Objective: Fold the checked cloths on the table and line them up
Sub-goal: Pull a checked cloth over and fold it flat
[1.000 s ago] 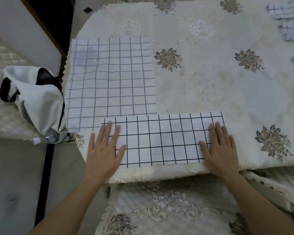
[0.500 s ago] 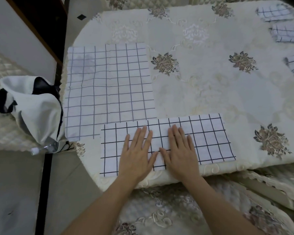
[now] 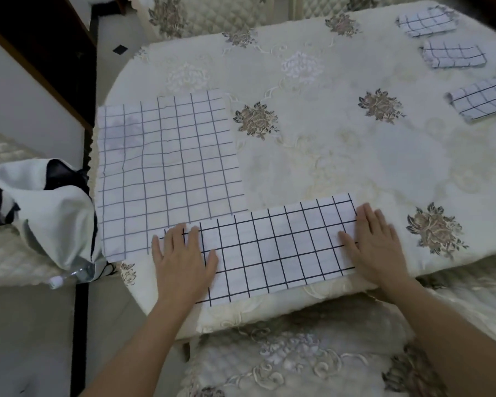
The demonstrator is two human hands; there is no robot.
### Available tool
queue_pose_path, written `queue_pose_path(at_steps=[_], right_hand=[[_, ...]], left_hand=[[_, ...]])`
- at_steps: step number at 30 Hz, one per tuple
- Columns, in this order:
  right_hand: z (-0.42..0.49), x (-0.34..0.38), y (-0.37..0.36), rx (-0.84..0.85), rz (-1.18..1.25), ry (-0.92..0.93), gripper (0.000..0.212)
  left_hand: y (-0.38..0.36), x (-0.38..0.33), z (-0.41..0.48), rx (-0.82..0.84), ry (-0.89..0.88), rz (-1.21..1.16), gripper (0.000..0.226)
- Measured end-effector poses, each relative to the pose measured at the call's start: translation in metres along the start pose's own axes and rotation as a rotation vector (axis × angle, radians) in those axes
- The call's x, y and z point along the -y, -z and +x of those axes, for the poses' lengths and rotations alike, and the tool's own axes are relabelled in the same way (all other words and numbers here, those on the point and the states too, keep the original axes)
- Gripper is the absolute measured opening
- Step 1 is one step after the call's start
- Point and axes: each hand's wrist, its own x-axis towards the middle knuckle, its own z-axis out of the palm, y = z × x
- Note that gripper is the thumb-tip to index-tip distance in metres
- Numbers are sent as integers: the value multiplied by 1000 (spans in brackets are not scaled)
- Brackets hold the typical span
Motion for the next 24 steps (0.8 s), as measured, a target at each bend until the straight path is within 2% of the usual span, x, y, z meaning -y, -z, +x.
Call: queue_pose_path(at_steps=[2, 5, 9, 13, 18, 24], right_hand=[[-5, 1, 12, -96, 60, -46, 76], [-21, 5, 26, -237, 148, -140, 59], [-36, 7, 31, -167, 282, -252, 46], [-41, 2, 28, -118, 326, -316, 37], [-34, -1, 27, -65, 352, -389, 32], [-23, 3, 31, 5, 389, -484, 44]], left_hand=[[9, -26, 17, -45, -51, -11, 55], [18, -87, 41, -65, -366, -76, 40], [17, -175, 74, 11, -920, -127, 29], [14, -234, 101, 112, -1253, 21, 25], [9, -272, 123, 174, -1441, 100, 29], [8, -288, 135, 302, -1484, 100, 34]])
